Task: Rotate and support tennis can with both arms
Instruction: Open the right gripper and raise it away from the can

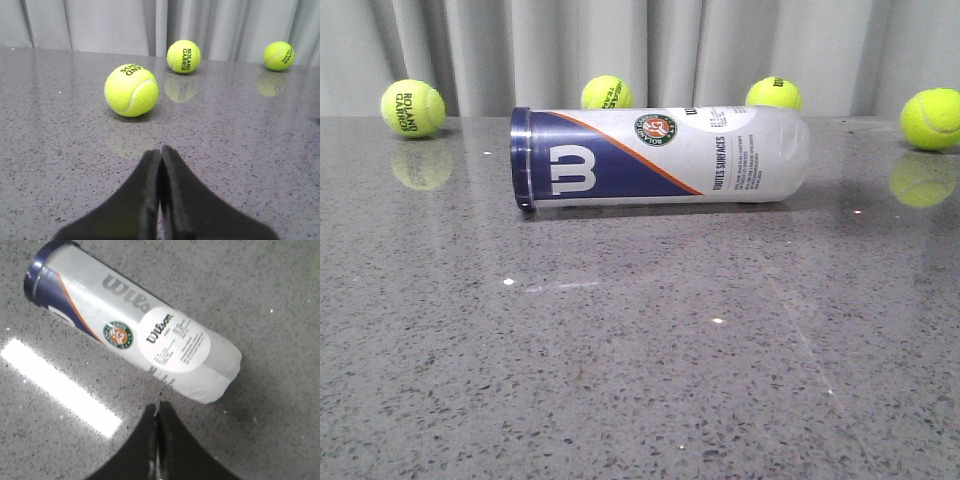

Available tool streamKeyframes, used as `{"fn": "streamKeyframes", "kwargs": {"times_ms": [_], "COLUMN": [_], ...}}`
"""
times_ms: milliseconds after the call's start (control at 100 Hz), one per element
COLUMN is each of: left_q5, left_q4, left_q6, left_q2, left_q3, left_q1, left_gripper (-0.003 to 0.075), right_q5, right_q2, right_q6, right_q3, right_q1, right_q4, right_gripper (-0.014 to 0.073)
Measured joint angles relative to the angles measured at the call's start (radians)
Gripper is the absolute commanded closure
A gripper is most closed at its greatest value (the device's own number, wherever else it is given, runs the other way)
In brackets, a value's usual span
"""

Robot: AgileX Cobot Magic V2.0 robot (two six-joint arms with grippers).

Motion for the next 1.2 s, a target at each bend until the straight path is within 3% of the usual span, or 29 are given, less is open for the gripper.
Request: {"fn": "streamKeyframes", "kwargs": {"times_ms": [220,880,1200], "left_q5": [0.000,0.000,0.000], "left_q4": [0.000,0.000,0.000], "left_q6": [0.000,0.000,0.000], "left_q2": [0.000,0.000,0.000], "left_q3": [0.000,0.000,0.000], "left_q1": [0.000,0.000,0.000], "left_gripper": [0.0740,0.0740,0.0740], "right_q5": [-0.019,-0.354,-0.396], "right_q2": [-0.149,-0.727,-0.992], "right_q6": [0.037,0.055,0.058], "right_q3": [0.166,0.671,0.879], "right_q1": [0.000,0.000,0.000], "right_q4": [0.000,0.000,0.000], "right_gripper": [0.0660,0.0660,0.0660]}}
